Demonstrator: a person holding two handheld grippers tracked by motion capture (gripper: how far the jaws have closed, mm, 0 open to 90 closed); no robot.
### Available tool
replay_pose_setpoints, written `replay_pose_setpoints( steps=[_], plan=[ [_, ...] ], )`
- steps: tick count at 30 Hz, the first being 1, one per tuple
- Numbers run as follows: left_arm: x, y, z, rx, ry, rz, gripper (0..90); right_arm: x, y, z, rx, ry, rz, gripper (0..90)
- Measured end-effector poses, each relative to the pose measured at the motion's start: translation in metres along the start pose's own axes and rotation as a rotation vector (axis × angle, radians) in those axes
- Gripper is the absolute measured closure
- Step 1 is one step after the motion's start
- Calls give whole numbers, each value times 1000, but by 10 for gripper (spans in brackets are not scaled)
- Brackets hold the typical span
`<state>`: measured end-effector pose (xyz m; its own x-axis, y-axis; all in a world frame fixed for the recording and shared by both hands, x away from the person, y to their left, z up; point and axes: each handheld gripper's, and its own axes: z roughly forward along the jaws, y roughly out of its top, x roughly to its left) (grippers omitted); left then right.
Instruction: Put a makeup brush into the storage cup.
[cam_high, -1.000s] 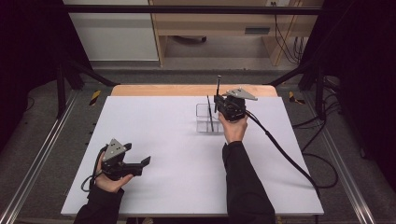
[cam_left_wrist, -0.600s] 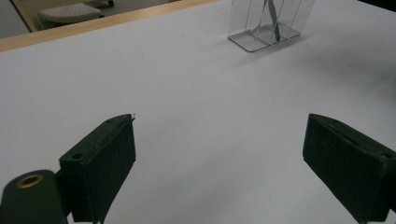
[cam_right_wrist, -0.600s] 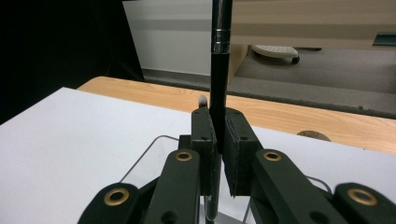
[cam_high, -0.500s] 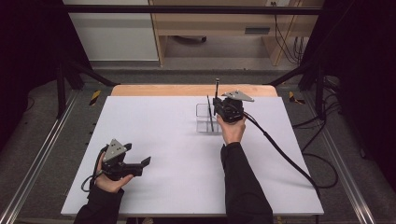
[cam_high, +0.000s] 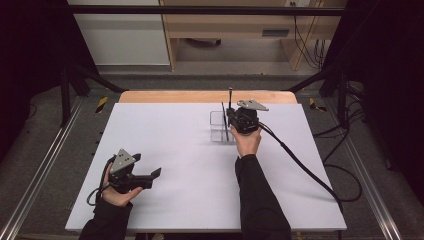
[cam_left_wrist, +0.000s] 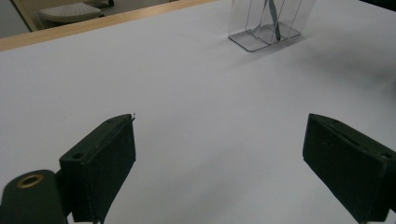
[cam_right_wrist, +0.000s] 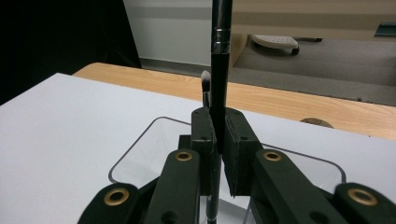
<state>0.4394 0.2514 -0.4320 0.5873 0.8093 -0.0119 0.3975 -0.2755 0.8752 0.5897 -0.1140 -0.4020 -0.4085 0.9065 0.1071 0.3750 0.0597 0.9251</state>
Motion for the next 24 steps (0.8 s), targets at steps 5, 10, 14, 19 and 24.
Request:
replay_pose_setpoints(
  steps=[5,10,14,19,24],
  plan=[
    [0,0,0,0,1,3,88,1,-3,1,6,0,-3,843],
    [0,0,0,2,1,4,88,0,-7,2,13,4,7,843],
    [0,0,0,2,1,4,88,-3,-10,2,21,2,11,843],
    [0,0,1,3,2,5,88,-4,-14,2,29,0,8,843],
    [0,0,1,3,2,5,88,-2,-17,4,38,4,6,843]
  ],
)
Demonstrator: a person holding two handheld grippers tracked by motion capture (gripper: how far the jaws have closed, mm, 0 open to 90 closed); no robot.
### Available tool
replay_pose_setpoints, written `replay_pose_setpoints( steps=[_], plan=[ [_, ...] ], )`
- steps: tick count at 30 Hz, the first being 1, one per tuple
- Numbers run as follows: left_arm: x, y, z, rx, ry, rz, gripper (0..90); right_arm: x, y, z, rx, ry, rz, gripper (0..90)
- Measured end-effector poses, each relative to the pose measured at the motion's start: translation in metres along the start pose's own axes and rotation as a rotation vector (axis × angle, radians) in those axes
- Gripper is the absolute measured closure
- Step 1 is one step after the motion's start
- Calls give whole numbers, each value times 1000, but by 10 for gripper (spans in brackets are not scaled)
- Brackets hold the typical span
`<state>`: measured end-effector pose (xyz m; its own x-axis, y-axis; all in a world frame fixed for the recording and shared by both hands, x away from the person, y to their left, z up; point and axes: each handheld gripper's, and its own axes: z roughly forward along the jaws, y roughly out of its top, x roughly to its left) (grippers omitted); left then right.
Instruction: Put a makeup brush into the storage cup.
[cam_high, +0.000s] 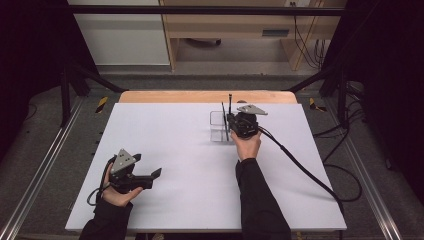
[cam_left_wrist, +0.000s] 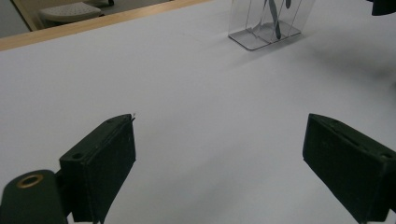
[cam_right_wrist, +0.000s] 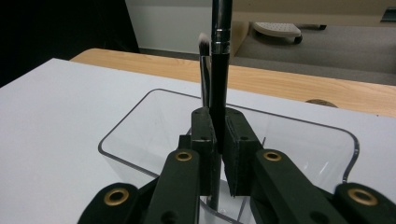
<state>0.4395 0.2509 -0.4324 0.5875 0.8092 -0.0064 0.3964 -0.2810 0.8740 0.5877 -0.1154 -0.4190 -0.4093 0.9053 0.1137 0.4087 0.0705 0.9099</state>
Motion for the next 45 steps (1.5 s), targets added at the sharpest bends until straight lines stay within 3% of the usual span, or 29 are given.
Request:
replay_pose_setpoints(
  steps=[14,24,31,34,38,45],
  plan=[
    [0,0,1,2,0,0,88,-1,-9,2,20,-3,10,838],
    [0,0,1,3,2,-2,89,0,-7,-15,-13,11,-11,749],
    [1,0,0,0,2,-8,89,3,-6,-39,-39,49,-34,569],
    [1,1,0,-4,3,-9,89,2,-6,-51,-50,77,-21,483],
    [1,2,-1,-7,6,-9,89,4,-9,-66,-49,88,-59,372],
    [3,1,-2,-6,10,-12,88,2,-15,-90,-62,131,-79,253]
  ],
)
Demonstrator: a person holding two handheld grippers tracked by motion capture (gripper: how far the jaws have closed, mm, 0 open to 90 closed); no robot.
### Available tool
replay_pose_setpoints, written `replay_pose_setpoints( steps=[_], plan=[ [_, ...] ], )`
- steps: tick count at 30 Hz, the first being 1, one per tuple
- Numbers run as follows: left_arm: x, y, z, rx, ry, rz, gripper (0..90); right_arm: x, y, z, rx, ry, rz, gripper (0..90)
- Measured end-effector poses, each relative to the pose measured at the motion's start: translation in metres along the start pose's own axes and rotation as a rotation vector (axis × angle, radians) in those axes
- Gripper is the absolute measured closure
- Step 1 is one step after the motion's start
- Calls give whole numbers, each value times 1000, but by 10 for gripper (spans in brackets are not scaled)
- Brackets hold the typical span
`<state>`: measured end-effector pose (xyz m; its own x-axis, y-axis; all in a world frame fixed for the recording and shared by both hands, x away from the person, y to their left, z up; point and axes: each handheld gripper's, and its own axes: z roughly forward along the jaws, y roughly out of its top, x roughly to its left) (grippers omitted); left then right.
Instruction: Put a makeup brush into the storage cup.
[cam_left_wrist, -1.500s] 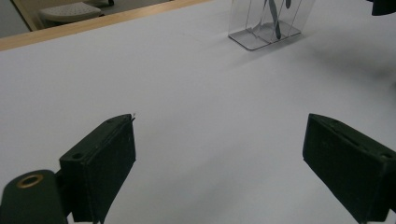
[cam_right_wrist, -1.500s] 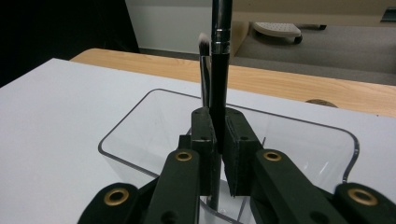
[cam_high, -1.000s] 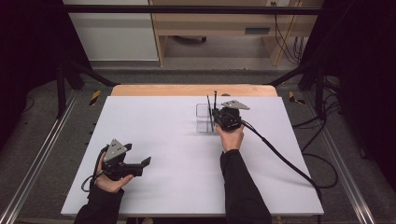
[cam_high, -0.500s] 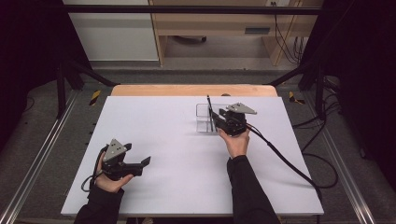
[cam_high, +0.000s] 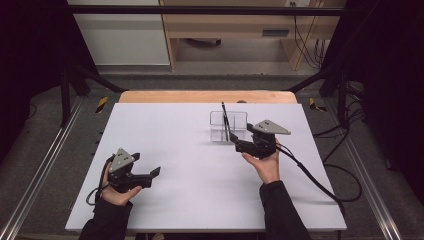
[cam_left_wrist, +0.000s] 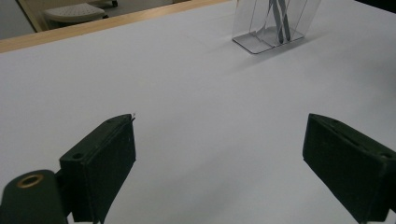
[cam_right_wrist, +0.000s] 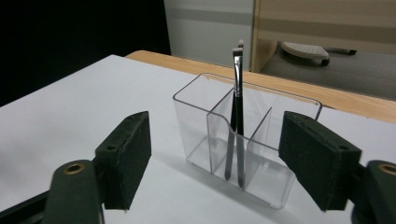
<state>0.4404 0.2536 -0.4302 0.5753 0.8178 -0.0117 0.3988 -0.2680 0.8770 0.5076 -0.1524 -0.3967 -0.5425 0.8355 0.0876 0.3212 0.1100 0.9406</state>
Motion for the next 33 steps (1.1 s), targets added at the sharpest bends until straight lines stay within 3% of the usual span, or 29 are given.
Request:
replay_pose_setpoints(
  steps=[15,33],
  plan=[
    [2,-2,1,9,6,-6,86,-4,-16,-40,28,45,-12,149],
    [8,-4,0,10,4,-25,83,-16,-45,-68,62,5,2,96]
  ],
)
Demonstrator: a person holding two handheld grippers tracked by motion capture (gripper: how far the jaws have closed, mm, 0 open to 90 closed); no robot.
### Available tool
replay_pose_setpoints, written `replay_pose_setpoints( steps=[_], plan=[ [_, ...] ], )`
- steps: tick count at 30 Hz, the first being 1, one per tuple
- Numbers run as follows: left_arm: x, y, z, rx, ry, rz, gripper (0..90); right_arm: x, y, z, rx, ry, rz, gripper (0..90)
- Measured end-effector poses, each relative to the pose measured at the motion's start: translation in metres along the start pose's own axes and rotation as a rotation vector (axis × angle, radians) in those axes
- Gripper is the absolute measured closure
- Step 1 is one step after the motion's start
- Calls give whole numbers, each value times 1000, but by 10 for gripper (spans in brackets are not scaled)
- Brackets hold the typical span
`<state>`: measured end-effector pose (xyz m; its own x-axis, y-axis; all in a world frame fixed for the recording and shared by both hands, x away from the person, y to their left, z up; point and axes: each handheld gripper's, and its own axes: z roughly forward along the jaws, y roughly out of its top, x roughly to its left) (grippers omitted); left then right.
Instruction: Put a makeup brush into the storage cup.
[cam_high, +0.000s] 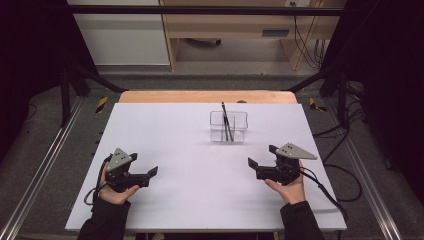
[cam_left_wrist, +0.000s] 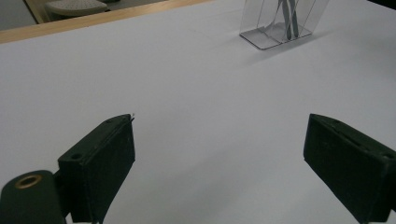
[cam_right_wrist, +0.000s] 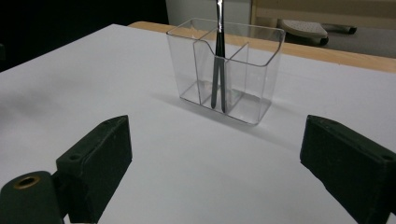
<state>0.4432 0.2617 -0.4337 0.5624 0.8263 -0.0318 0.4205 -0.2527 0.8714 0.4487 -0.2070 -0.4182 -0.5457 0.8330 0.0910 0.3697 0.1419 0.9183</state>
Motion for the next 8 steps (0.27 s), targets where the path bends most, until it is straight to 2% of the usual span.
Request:
replay_pose_setpoints(
  steps=[8],
  plan=[
    [2,-1,1,12,-2,3,82,-9,-7,-6,4,-14,27,96]
  ],
)
